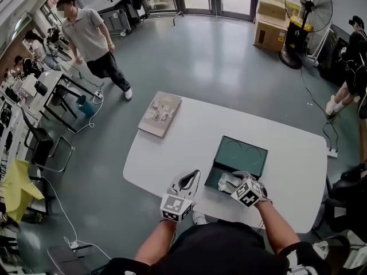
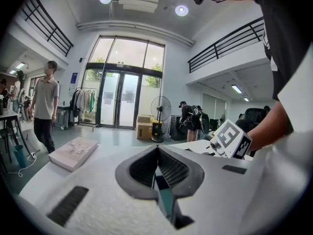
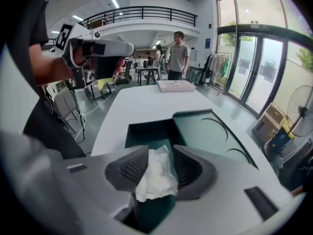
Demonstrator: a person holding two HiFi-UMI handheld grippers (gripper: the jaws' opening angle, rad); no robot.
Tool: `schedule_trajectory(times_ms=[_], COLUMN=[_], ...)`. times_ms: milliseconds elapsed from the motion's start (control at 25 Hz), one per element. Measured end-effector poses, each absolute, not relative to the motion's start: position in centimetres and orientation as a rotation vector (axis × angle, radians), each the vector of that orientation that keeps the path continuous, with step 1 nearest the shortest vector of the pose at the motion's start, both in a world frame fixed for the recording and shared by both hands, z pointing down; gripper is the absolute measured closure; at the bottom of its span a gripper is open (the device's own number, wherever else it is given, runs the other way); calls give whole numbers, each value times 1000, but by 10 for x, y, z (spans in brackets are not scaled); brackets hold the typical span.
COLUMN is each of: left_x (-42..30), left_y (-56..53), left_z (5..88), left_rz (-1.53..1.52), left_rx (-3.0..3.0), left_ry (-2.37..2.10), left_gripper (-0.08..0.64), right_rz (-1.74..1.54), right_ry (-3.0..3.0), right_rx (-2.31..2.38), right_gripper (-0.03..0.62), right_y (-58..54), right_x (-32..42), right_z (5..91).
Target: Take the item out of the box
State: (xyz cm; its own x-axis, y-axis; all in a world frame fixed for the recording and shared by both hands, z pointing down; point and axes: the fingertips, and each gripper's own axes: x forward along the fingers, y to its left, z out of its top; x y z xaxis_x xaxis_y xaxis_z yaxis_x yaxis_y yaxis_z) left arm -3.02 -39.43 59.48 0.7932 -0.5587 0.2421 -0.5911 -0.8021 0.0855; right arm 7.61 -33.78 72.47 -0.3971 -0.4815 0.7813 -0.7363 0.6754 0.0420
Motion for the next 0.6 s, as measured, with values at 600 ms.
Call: schedule_trajectory(times_ms=[600], left_x=[-37], left_y=[-391], left_z=[599], left_rz=[330], left_rx=[2806], left_ry=[-932], left_gripper=[549], right_rz=[391], right_ry=[-1849], right_rx=[636], right_gripper=[446], right_y=[-321], right_x=[72], right_z=[801])
